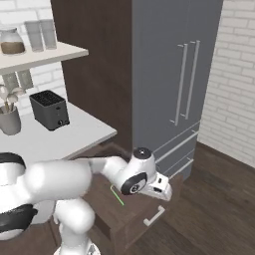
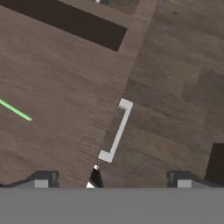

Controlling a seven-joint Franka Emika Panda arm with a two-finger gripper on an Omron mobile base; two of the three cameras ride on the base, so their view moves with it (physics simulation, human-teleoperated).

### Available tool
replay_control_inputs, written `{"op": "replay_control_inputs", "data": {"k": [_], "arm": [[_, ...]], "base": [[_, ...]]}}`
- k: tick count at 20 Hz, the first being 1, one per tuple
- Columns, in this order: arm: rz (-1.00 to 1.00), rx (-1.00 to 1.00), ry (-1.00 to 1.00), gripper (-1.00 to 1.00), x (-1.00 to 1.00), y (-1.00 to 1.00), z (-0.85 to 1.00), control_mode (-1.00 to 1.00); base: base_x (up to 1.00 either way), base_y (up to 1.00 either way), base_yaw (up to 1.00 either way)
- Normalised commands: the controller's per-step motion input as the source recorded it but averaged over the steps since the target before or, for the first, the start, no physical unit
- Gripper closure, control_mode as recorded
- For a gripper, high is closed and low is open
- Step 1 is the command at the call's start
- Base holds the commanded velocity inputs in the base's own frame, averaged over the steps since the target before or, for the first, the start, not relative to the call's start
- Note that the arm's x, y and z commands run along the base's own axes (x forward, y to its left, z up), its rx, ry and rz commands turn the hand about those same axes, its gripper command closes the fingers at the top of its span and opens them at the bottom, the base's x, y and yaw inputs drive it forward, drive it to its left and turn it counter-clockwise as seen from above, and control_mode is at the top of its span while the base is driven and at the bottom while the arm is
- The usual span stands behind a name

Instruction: Take a straw from the drawer in front and place it inside the glass cup on the dining counter.

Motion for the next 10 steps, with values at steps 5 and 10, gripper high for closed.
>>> {"op": "replay_control_inputs", "data": {"k": [5,10], "arm": [[0.02,-0.22,0.37,-1.00,0.00,0.81,0.95,-1.00],[0.00,-0.04,0.41,-1.00,0.05,0.37,0.86,-1.00]], "base": [[0.00,0.00,0.00],[0.00,0.00,0.00]]}}
